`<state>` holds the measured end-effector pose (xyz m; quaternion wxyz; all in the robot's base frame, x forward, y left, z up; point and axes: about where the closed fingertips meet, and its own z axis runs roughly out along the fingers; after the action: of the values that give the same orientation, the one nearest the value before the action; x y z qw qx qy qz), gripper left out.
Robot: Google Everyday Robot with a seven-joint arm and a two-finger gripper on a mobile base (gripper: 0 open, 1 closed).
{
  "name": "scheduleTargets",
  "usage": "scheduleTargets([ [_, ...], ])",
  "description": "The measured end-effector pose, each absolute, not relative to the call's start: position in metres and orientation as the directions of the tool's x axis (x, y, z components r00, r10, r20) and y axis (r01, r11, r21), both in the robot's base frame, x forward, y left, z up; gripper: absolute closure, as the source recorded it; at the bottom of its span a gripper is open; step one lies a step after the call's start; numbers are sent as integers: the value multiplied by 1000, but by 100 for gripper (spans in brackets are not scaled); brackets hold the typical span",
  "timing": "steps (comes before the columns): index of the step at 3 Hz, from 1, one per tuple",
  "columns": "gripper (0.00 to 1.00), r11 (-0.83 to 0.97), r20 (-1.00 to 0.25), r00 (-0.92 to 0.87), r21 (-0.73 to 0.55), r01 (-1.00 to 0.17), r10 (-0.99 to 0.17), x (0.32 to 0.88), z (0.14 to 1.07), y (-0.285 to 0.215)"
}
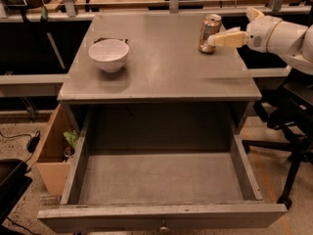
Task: Pick orange can
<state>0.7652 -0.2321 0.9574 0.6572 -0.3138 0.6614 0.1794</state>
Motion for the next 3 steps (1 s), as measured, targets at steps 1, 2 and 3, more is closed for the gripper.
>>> scheduleTargets([
  [1,0,740,-980,55,-182,-648,-193,790,947,-230],
  [2,0,740,-989,32,-129,-660,-144,813,933,-223],
  [3,0,730,-996,3,-69,-680,-91,833,922,-210],
])
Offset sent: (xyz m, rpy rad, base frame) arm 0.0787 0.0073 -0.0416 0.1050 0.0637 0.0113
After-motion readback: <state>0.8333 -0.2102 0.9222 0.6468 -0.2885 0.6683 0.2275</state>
